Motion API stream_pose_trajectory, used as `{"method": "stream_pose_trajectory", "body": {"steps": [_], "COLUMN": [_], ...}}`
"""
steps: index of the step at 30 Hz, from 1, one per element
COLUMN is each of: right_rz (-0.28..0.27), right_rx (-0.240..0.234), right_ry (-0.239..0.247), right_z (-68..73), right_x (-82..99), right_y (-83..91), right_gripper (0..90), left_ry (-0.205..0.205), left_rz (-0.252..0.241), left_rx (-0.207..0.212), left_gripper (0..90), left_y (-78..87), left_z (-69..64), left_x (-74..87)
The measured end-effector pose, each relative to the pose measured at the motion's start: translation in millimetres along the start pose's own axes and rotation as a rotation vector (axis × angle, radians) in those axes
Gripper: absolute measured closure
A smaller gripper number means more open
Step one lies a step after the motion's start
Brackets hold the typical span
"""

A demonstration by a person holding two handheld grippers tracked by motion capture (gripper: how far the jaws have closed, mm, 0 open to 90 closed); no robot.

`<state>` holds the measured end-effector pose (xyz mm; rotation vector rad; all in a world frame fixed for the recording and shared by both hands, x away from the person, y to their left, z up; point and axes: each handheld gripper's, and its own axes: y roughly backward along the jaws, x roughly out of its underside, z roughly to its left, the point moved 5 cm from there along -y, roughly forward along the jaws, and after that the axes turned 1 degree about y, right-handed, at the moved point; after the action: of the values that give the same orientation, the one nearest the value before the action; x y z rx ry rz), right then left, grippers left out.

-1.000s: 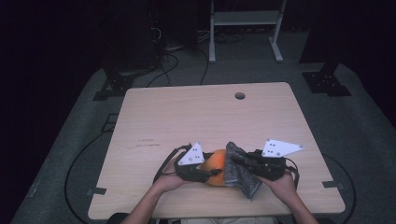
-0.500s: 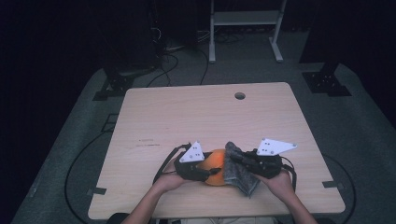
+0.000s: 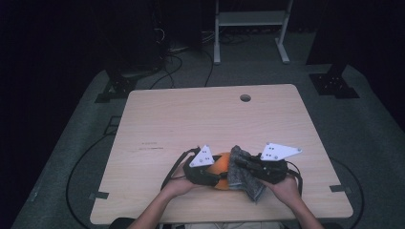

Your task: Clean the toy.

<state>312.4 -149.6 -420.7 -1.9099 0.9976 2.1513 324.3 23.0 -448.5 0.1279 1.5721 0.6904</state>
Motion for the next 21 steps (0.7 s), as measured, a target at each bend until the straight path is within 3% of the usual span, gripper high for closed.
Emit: {"method": "stream_pose_trajectory", "body": {"steps": [5, 8, 11, 12, 13, 19, 21], "right_rz": [0.02, 0.02, 0.017, 0.015, 0.016, 0.028, 0.031], "right_rx": [0.013, 0.003, -0.01, -0.01, -0.009, 0.022, 0.026], "right_ry": [-0.023, -0.018, -0.021, -0.021, -0.03, -0.065, -0.079], "right_z": [-2.8, -0.4, -0.4, -1.0, -2.4, -14.0, -17.1], "right_x": [11.7, 15.1, 18.2, 18.8, 20.0, 26.9, 31.4], "right_y": [8.6, 12.3, 16.3, 17.0, 18.0, 25.3, 29.4], "right_gripper": [79.8, 79.7, 79.7, 79.7, 79.7, 79.7, 79.6], "left_ry": [-0.029, 0.003, 0.038, 0.059, 0.055, -0.005, 0.014], "left_rz": [-0.003, -0.025, 0.013, 0.009, 0.008, -0.009, -0.017], "left_rx": [0.042, 0.063, 0.044, 0.058, 0.066, 0.141, 0.125], "left_gripper": [34.8, 21.2, 10.2, 10.0, 11.3, 22.9, 21.4], "left_y": [-1.9, 1.8, 1.5, 0.5, -0.3, 6.5, 6.2], "left_z": [-4.6, 1.1, 7.8, 9.5, 8.8, 0.0, 3.0], "left_x": [-4.5, -6.5, -3.3, -1.8, -0.6, -0.2, 0.3]}}
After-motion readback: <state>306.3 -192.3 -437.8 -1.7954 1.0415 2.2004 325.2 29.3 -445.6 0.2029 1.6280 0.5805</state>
